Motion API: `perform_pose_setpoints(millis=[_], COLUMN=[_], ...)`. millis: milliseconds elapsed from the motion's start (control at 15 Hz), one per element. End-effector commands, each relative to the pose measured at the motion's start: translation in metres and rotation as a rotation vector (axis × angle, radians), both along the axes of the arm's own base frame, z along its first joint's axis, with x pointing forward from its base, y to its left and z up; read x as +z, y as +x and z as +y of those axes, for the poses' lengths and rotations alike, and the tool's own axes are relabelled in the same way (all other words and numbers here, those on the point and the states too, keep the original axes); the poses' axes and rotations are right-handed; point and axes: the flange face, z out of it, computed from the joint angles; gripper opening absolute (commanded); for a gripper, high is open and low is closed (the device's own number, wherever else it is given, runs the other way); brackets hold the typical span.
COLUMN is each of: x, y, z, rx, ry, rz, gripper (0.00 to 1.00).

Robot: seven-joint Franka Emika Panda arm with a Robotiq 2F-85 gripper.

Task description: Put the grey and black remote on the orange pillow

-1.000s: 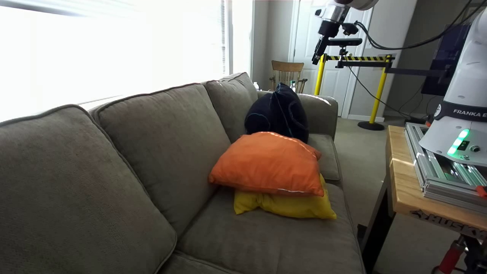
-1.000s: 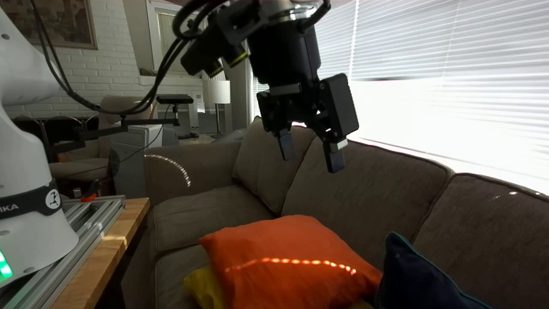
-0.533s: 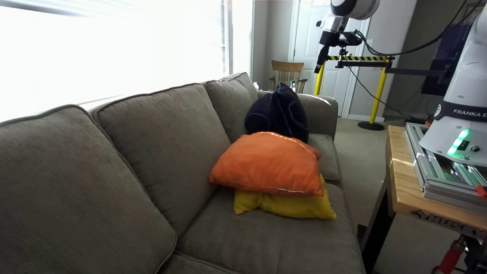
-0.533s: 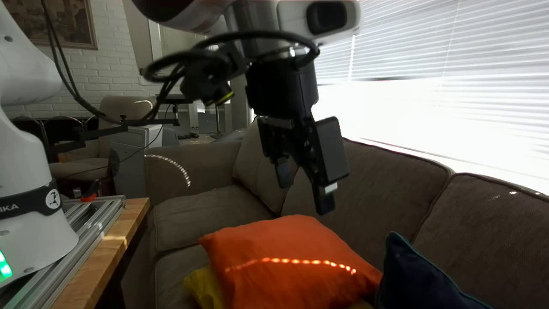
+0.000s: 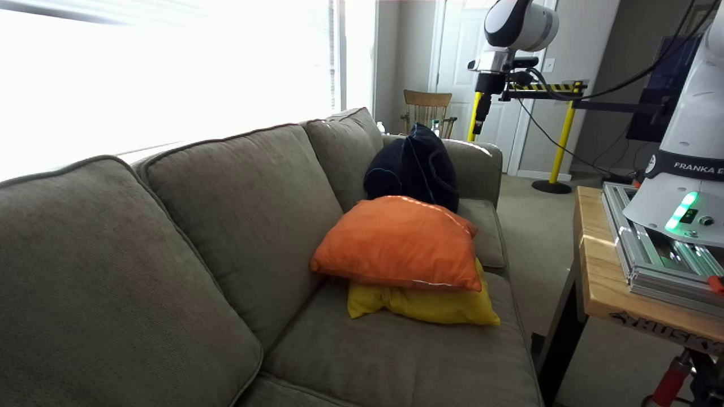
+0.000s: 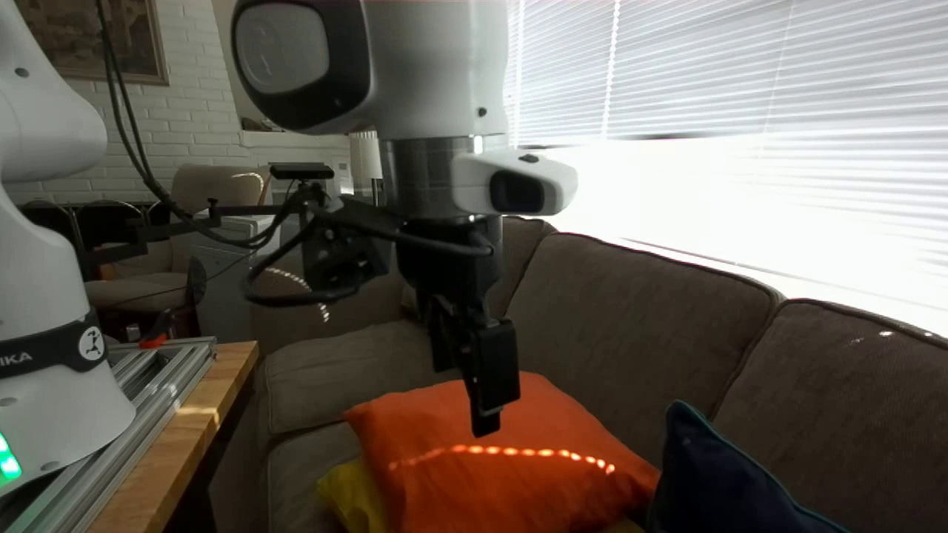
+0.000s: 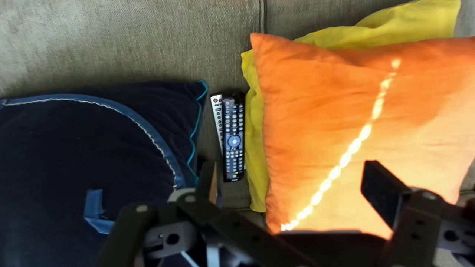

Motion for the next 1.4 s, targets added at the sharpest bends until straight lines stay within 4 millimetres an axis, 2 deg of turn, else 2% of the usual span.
perform_pose_setpoints(millis=[0,133,400,800,867,1000,1067,1333], x=[-0.009,-0.015,-0.041,-0.094,-0.097,-0.083,-0.090,-0.088], y=[-0.012,-0.013,-0.008,0.031,0.035,0.039,0.031,0.037], z=[0.008,0.008,0.006,0.024,0.029,0.042,0.036,0.043], rx=[0.146,0.199,0.187,0.078,0.071,0.146,0.133,0.151], ry=[-0.024,-0.076,-0.138,-0.093,-0.075,-0.084,-0.090,-0.091], rz=[-0.026,-0.063,-0.100,-0.060,-0.038,-0.041,-0.045,-0.051], gripper=[1.00,1.00,1.00,1.00,1.00,1.00,1.00,1.00])
